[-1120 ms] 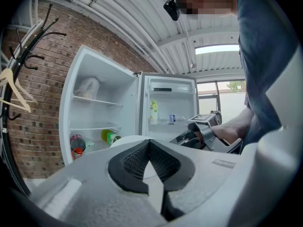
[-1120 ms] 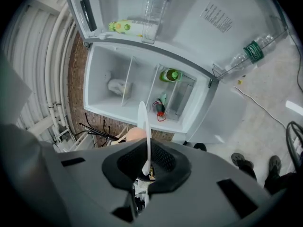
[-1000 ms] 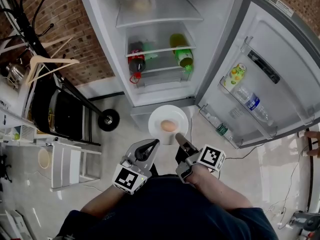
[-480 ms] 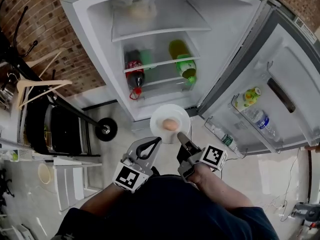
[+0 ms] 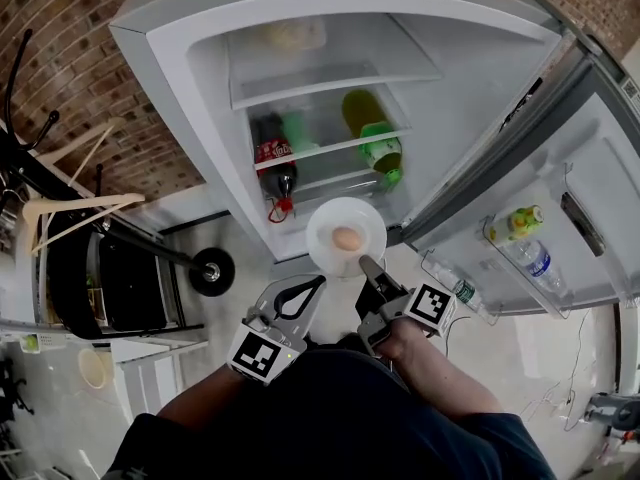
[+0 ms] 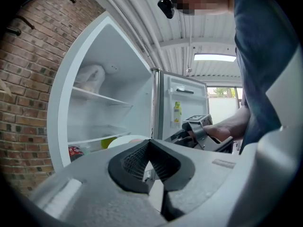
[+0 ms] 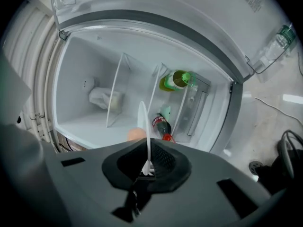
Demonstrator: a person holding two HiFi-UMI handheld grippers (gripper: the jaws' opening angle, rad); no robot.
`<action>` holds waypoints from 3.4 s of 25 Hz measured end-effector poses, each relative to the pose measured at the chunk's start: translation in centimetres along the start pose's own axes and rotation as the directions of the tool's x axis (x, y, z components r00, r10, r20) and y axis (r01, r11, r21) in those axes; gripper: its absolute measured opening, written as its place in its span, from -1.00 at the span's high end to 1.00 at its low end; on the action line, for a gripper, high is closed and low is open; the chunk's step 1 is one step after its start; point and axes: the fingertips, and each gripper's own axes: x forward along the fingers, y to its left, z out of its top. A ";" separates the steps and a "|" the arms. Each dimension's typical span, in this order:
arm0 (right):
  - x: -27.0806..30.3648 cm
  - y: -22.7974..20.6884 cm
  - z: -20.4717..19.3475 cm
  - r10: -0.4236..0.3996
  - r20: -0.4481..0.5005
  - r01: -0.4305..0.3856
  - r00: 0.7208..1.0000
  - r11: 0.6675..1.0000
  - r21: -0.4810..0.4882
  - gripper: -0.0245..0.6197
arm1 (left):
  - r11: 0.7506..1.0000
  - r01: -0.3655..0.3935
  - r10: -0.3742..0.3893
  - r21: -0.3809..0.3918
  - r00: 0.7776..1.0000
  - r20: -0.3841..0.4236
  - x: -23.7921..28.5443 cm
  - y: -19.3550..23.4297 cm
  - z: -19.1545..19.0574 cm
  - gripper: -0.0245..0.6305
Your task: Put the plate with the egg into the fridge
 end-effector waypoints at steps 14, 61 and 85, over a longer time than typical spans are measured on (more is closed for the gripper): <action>6.3 1.0 6.3 0.029 -0.037 -0.029 0.999 1.000 0.005 0.87 | 0.996 -0.091 0.091 0.013 0.996 -0.016 4.1 3.4 0.7 0.91; 20.5 0.5 14.6 -0.016 0.040 0.009 0.999 0.983 0.182 0.83 | 0.978 -0.208 0.209 0.010 0.975 -0.080 4.8 6.6 -1.3 0.91; 19.2 0.5 14.3 0.017 0.058 -0.025 0.998 0.990 0.136 0.83 | 0.983 -0.181 0.181 0.007 0.979 -0.088 5.2 6.0 -1.5 0.91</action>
